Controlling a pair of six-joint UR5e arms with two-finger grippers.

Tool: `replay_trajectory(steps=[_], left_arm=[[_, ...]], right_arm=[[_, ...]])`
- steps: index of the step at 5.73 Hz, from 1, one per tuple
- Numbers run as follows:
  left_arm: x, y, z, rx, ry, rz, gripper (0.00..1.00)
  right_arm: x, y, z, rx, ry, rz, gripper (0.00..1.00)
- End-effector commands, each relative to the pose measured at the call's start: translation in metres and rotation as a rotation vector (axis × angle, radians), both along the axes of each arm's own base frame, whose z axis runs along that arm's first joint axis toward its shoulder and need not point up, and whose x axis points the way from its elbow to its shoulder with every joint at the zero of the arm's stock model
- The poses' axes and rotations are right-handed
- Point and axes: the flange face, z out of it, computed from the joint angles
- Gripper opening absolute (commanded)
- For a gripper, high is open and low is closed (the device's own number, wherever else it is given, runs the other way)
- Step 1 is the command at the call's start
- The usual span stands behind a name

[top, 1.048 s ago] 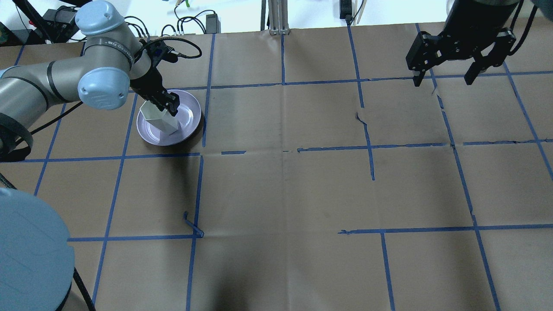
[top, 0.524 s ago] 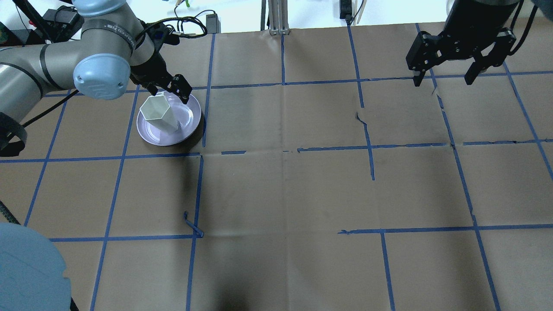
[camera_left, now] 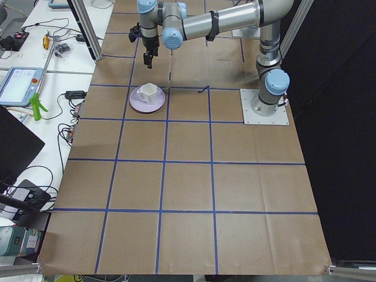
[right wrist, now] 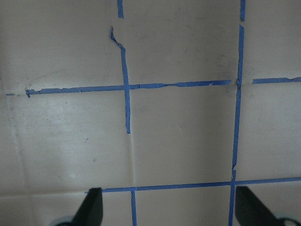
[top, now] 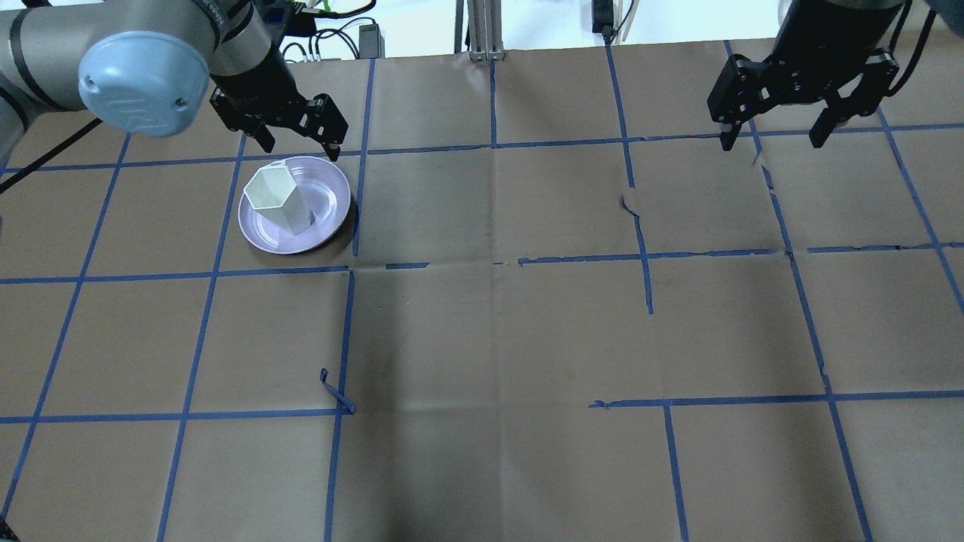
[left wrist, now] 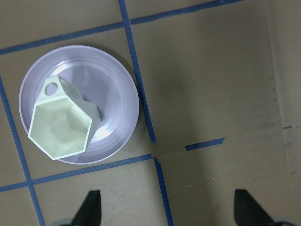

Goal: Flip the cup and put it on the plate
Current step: 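Open the left gripper and raise it away from the mug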

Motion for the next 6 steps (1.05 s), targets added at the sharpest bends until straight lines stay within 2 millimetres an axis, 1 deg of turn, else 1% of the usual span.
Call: replay_trajectory(steps=[1, 2, 3, 4, 5, 6], left_arm=[[-0.011, 0.045, 0.042, -0.004, 0.001, 0.014, 0.98], [-0.010, 0.053, 0.048, 0.009, -0.002, 0.033, 0.98], [-0.011, 0.063, 0.061, 0.013, 0.000, 0.049, 0.98], [-0.010, 0.065, 0.070, 0.010, -0.002, 0.050, 0.98], [-0.006, 0.066, 0.073, 0.003, -0.041, 0.051, 0.98], [-0.006, 0.064, 0.071, 0.006, -0.038, 0.053, 0.98]], right_arm=[[0.000, 0.000, 0.000, 0.000, 0.000, 0.000, 1.00], [0.000, 0.000, 0.000, 0.000, 0.000, 0.000, 1.00], [0.000, 0.000, 0.000, 0.000, 0.000, 0.000, 1.00], [0.000, 0.000, 0.000, 0.000, 0.000, 0.000, 1.00], [0.000, 0.000, 0.000, 0.000, 0.000, 0.000, 1.00], [0.000, 0.000, 0.000, 0.000, 0.000, 0.000, 1.00]])
